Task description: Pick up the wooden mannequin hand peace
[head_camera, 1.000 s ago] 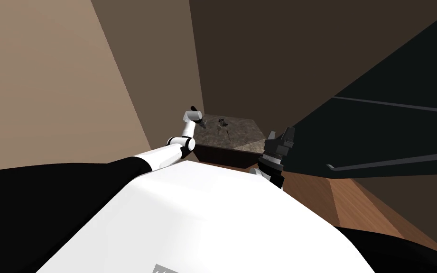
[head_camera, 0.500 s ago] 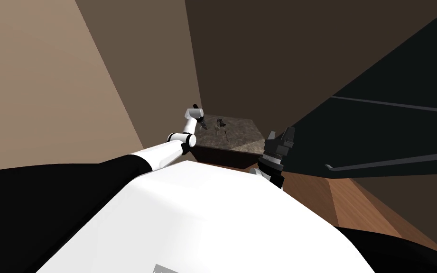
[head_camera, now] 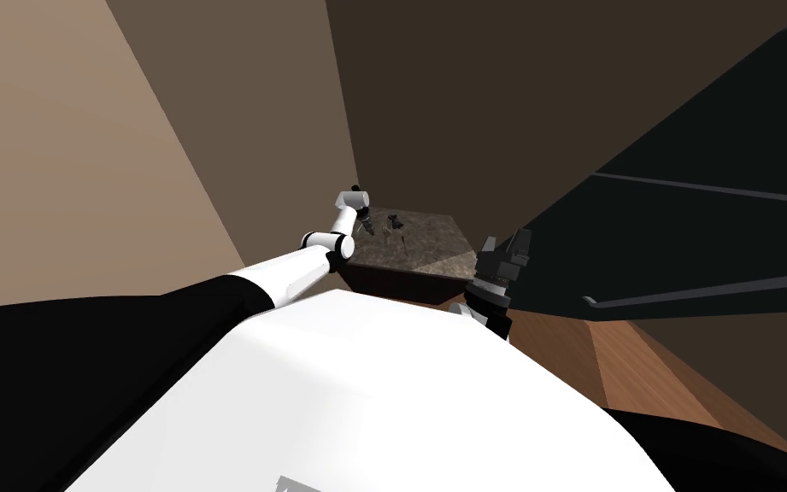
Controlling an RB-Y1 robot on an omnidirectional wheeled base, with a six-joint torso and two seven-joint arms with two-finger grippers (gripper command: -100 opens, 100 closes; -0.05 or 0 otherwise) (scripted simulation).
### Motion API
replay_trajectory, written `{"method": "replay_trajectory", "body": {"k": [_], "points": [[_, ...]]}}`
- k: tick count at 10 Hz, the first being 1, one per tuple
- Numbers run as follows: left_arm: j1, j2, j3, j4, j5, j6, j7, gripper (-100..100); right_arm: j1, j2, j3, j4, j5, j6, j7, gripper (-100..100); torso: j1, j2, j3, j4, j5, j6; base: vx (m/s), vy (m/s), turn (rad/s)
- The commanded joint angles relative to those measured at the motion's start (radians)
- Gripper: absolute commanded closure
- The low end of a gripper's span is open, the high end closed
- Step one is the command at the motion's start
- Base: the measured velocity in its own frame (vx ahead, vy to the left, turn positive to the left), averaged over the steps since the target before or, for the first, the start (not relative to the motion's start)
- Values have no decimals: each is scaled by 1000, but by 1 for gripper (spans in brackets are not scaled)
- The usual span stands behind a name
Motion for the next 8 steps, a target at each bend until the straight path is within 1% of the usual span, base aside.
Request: {"method": "replay_trajectory", "body": {"k": [1,2,4,6,7,8], "points": [[-46,8,1,50,0,50,15,-100,0,0,0,0,0,0,0,0,0,0,0,0,0,0,48,-71,-29],[-46,8,1,55,0,59,15,-100,0,0,0,0,0,0,0,0,-2,-1,0,0,0,0,36,-59,-7],[-96,18,2,114,0,113,30,-100,0,0,0,0,0,0,0,0,-1,0,0,0,0,0,43,-58,-24],[-131,26,3,154,2,149,39,-100,0,0,0,0,0,0,0,0,-2,-1,-1,0,0,0,47,-67,-32],[-141,28,4,165,3,160,42,-100,0,0,0,0,0,0,0,0,-2,-1,0,0,0,0,31,-76,-33],[-129,24,3,143,2,159,41,-100,0,0,0,0,0,0,0,0,-2,0,0,0,-1,0,12,-34,-3]]}}
